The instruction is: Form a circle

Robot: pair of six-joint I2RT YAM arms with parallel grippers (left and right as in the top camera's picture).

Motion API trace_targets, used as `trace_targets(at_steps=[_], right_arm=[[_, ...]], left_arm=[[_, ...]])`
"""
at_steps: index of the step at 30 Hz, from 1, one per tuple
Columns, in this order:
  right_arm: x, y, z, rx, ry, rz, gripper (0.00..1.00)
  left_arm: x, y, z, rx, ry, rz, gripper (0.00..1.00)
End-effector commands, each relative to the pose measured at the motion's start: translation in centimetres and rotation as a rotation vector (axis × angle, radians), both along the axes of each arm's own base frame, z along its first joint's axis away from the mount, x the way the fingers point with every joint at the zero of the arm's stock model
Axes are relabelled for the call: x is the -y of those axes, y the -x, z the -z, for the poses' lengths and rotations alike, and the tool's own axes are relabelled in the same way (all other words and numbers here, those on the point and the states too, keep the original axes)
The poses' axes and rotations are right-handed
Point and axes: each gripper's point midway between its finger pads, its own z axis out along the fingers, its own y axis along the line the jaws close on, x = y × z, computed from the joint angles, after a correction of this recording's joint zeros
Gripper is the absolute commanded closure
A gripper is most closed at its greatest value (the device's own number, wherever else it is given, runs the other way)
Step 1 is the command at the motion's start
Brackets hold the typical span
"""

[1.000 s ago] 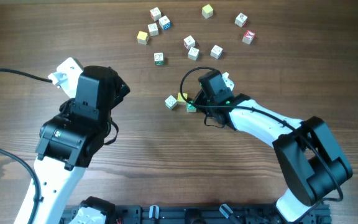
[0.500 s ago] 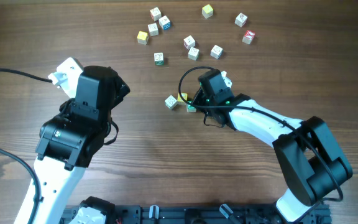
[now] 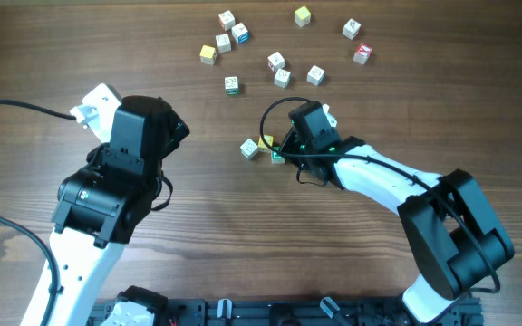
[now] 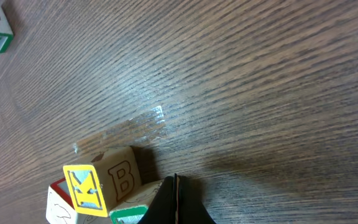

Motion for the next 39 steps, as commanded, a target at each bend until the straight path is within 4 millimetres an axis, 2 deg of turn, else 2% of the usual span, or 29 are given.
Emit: trace_targets(at_steps=[1, 7, 12, 24, 39], right_arm=[[0.3, 0.1, 0.8, -0.007, 0.028, -0.011, 0.96], [0.6, 0.0, 0.8, 0.000, 0.041, -0.003, 0.96], [0.6, 0.0, 0.0, 0.012, 0.038, -0.009, 0.96], [-0.3, 1.5, 0.4, -0.059, -0.011, -0.055, 0.96], [-0.2, 1.6, 0.4, -0.061, -0.008, -0.054, 0.96]], left_arm=[[-0.5, -0.2, -0.5, 0.012, -0.019, -0.010, 0.00], [-0.5, -0.2, -0.5, 0.012, -0.019, -0.010, 0.00], [-0.5, -0.2, -0.5, 0.012, -0.019, -0.010, 0.00], [-0.5, -0.2, -0.5, 0.012, -0.019, -0.010, 0.00], [-0.5, -0.2, -0.5, 0.012, -0.019, -0.010, 0.00]])
